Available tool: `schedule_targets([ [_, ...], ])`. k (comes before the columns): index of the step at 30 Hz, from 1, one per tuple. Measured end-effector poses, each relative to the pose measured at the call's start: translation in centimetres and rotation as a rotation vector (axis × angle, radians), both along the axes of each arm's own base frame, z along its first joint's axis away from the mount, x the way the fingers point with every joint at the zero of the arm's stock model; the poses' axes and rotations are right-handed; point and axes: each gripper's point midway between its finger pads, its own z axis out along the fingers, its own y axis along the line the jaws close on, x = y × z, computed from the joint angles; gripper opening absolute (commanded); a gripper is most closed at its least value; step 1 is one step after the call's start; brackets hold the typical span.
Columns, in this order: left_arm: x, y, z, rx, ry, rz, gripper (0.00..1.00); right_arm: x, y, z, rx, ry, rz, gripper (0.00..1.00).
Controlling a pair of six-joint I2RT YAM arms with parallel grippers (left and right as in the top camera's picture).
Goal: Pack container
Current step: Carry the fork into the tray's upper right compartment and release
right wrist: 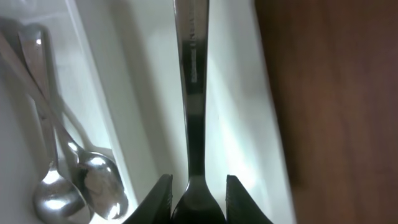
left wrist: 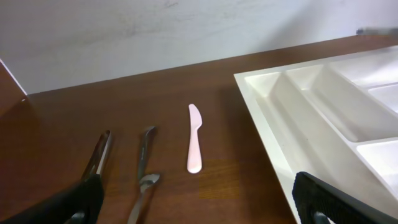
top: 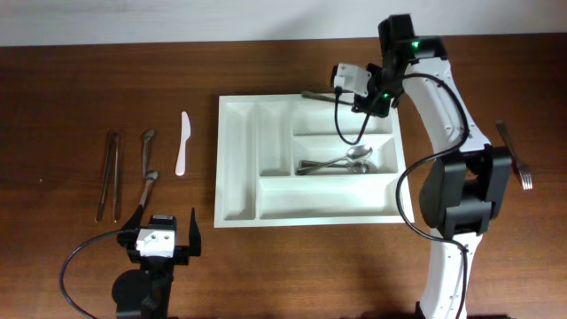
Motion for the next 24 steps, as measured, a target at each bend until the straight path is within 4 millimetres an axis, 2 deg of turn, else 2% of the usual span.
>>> schedule_targets([
  [2,0.0,0.0,0.0,0.000,0.000,0.000,0.99,-0.5,0.0,-1.9,-0.003,0.021,0.004,0.04],
  [6,0.0,0.0,0.0,0.000,0.000,0.000,0.99,-0.4,0.0,-3.1,-0.003,0.015,0.006,0.04],
  [15,0.0,0.0,0.0,0.000,0.000,0.000,0.99,0.0,0.0,-3.5,-0.001,-0.004,0.006,0.04],
  [17,0.0,0.0,0.0,0.000,0.000,0.000,0.99,0.0,0.0,-3.5,-0.001,-0.004,0.006,0.09],
  [20,0.0,0.0,0.0,0.000,0.000,0.000,0.99,0.0,0.0,-3.5,-0.001,-0.003,0.005,0.28],
  [24,0.0,0.0,0.0,0.000,0.000,0.000,0.99,0.0,0.0,-3.5,0.002,-0.002,0.002,0.44],
])
